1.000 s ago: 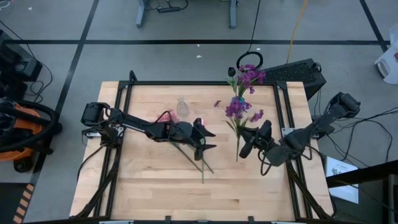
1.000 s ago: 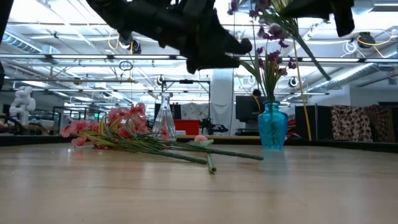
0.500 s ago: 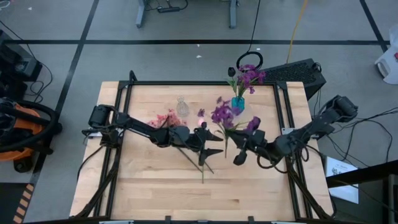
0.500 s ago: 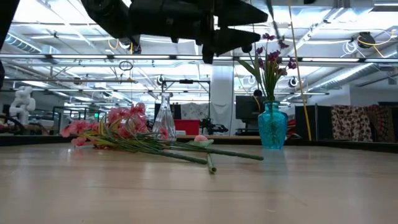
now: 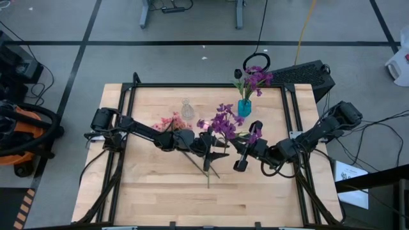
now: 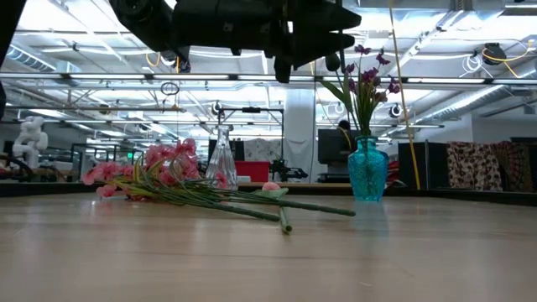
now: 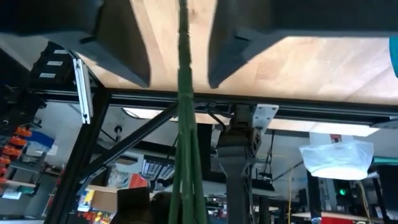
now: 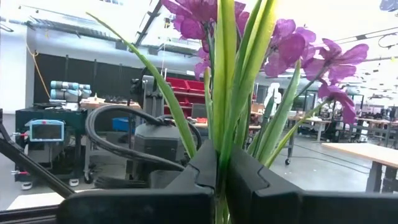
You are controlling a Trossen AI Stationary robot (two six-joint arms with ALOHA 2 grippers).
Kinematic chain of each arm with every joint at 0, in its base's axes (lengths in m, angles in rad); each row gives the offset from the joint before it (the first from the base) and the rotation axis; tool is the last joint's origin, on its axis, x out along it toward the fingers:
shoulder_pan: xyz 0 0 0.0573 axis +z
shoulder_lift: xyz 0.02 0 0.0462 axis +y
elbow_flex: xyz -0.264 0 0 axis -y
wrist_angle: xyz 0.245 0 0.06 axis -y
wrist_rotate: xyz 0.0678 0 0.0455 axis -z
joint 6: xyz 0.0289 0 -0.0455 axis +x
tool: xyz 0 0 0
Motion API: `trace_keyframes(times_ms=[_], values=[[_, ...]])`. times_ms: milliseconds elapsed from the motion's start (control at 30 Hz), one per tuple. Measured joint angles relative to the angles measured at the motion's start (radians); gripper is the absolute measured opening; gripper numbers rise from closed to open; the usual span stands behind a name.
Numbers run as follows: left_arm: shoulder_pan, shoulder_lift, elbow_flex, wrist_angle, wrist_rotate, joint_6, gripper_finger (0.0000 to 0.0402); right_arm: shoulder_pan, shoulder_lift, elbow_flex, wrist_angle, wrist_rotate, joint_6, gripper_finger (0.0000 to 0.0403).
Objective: Sort flowers into vase by color
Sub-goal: Put the purple flower into the blue vase
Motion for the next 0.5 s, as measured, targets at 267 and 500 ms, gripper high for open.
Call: trace_keyframes(times_ms=[267,500], values=[[0.010,0.000,0.000,-0.028,-0.001,0.022,0.0026,0.000,0.000,0.000,-0.002,0.003,-0.006,0.0006],[0.038,-0.002,0.002,-0.097,0.000,0.023,0.0019,0.028,-0.003,0.000,-0.023,0.114,0.023,0.0024]])
